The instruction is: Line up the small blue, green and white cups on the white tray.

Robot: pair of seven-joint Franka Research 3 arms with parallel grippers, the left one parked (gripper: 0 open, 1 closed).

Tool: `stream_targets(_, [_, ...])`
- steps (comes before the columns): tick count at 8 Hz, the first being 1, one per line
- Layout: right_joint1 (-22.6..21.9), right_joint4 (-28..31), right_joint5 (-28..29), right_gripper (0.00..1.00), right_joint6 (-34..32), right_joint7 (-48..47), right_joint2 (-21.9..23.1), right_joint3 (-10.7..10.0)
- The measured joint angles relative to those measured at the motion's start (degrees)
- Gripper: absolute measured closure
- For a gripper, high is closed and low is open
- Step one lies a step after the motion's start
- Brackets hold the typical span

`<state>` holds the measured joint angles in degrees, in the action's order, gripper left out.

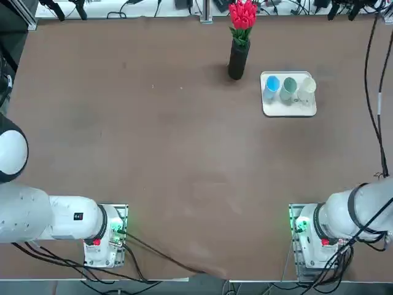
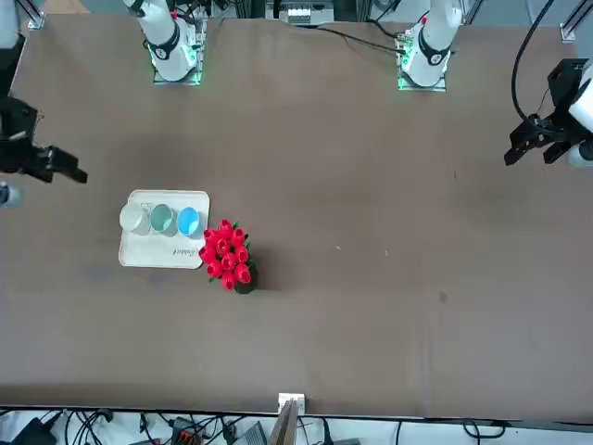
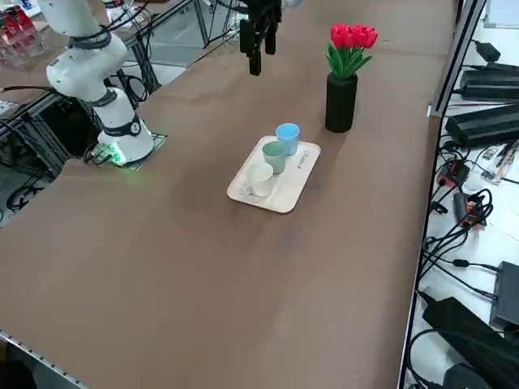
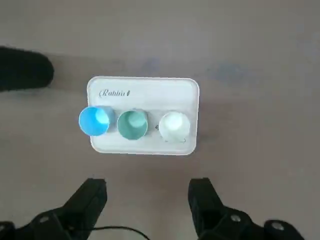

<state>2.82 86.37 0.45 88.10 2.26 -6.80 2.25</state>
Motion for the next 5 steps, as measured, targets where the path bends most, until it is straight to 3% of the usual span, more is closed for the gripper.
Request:
stream_targets(3, [-1.36,7.59,-0.02,0.0,4.74,5.15,7.0,-0.7])
stream_targets(5, [-2.91,9.47,-0.01,0.0,5.63,5.15,8.01,-1.35])
